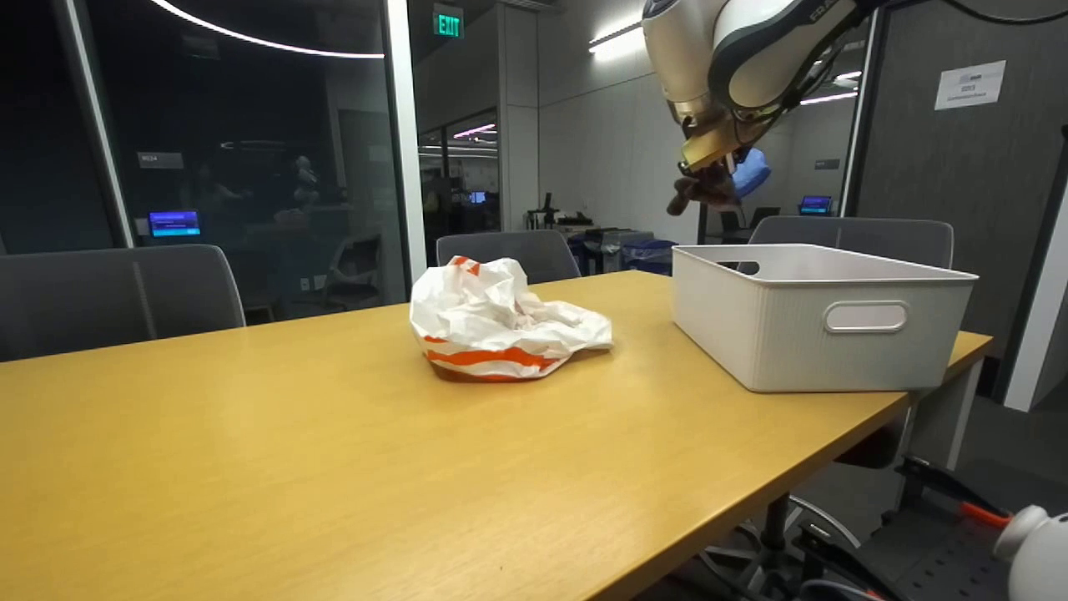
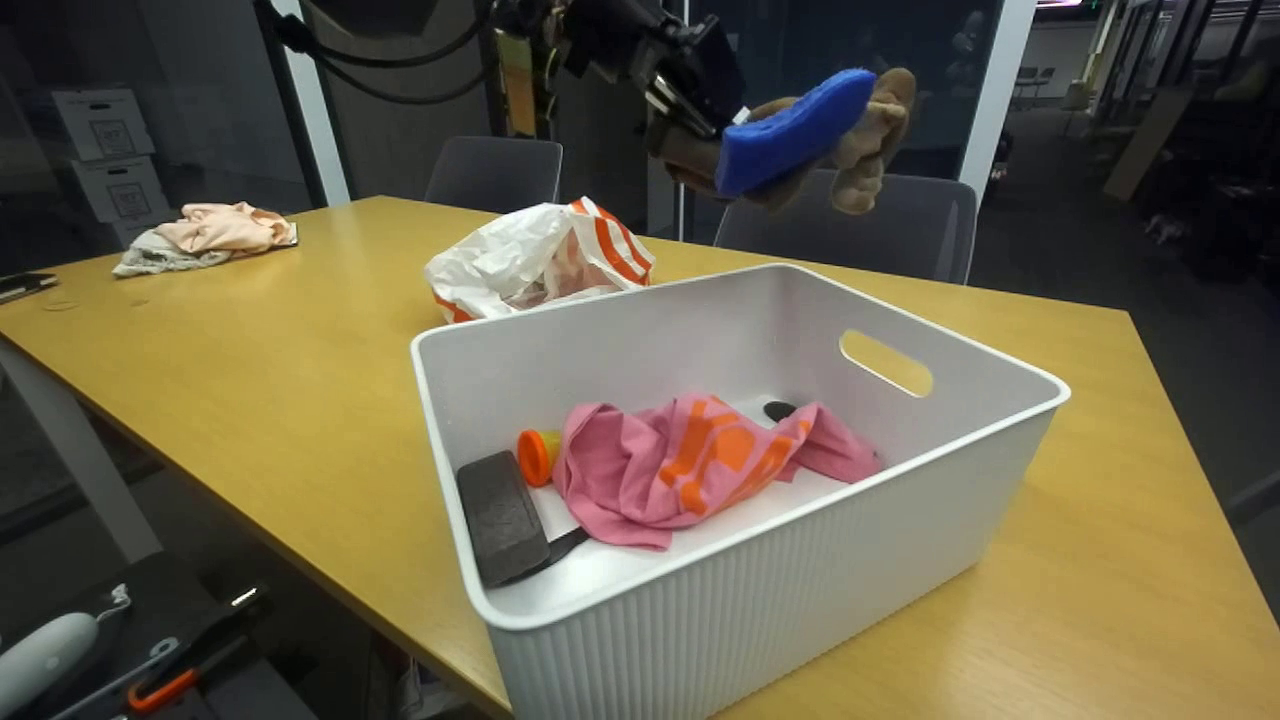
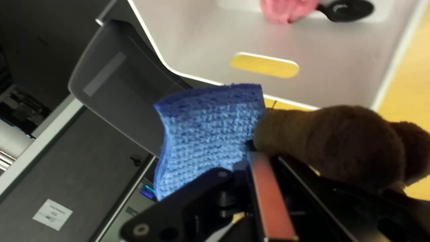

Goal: Transfer the items, which are in the plastic, to the organization bin

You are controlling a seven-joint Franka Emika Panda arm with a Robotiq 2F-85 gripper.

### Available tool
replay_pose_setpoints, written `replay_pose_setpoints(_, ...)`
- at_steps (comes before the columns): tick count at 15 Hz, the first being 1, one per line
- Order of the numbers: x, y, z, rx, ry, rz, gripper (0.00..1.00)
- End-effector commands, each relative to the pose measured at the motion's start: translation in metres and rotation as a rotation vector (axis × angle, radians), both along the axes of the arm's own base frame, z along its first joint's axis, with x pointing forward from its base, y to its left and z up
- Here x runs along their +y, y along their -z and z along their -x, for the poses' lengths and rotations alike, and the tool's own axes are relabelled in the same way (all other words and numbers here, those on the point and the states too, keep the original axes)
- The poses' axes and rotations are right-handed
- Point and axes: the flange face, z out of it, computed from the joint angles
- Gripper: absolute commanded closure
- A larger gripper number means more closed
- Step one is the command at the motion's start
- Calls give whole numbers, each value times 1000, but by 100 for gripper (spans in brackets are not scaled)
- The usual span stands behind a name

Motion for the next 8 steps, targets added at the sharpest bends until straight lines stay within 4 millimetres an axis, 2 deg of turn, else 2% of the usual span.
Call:
replay_pose_setpoints(1,-24,19,39,137,68,-32,95)
replay_pose_setpoints(4,-24,54,59,250,87,-103,94)
replay_pose_setpoints(5,-26,59,63,268,104,-124,69)
replay_pose_setpoints(6,-27,61,66,273,116,-128,69)
replay_pose_setpoints(8,-33,53,68,256,130,-109,55)
